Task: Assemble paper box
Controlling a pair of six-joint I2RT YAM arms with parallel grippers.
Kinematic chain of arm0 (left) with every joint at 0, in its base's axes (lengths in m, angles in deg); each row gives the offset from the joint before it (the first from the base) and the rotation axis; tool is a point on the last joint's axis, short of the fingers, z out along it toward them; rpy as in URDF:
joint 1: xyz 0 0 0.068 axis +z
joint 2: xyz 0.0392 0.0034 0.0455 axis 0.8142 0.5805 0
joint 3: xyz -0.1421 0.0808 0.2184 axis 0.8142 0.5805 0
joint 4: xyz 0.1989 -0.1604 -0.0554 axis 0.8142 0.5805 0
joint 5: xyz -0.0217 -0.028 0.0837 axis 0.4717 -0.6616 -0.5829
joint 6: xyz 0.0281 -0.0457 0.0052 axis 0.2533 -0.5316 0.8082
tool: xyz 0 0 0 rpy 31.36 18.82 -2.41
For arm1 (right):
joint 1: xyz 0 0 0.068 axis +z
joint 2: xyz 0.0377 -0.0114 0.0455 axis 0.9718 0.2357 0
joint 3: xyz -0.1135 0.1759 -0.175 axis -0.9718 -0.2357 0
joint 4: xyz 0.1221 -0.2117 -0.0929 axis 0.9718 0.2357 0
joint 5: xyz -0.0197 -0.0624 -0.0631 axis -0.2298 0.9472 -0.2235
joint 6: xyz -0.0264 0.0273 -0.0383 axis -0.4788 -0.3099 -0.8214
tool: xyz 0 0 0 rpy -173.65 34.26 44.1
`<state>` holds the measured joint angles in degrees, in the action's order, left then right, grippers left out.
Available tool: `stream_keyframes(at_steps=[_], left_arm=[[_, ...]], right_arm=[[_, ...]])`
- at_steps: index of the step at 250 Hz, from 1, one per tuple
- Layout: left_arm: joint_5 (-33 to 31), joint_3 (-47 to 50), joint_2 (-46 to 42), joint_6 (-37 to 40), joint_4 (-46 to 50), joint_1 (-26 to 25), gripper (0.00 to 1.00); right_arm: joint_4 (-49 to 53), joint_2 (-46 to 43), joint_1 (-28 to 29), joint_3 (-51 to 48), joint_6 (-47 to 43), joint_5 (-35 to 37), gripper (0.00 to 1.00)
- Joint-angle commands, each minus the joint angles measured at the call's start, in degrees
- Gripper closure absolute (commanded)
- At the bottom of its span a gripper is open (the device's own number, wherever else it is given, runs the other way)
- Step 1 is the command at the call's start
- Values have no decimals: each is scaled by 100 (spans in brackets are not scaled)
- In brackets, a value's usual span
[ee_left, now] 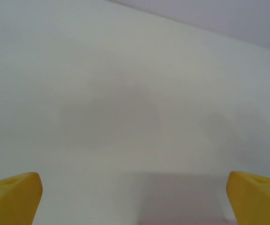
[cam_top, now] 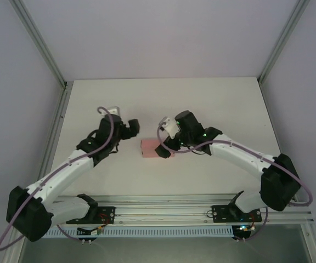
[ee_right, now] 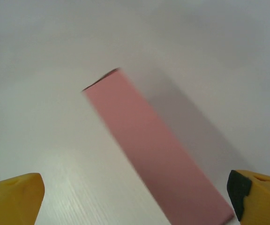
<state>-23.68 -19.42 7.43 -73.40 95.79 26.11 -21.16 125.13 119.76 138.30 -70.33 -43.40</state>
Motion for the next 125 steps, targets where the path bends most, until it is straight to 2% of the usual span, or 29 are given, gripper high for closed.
stream_keyframes(at_steps=[1,32,60,75,104,125], left_arm=[[-639,131,-156,45,1292,470,0],[-735,504,-443,-214,1428,631,0],[-707,782,-753,-307,1302,660,0],[-712,849,-875,-309,1288,667,0],[-792,891,-997,-266,1325,677,0],[-843,870,-1040,-249,1358,678,0]], right_arm=[[1420,721,21,681,-2573,-333,0],[2066,1665,27,1680,-3208,516,0],[2177,2136,51,2120,-3578,552,0],[2238,2257,57,2255,-3691,491,3],[2277,2415,83,2349,-3789,405,21],[2198,2489,129,2342,-3790,615,42]])
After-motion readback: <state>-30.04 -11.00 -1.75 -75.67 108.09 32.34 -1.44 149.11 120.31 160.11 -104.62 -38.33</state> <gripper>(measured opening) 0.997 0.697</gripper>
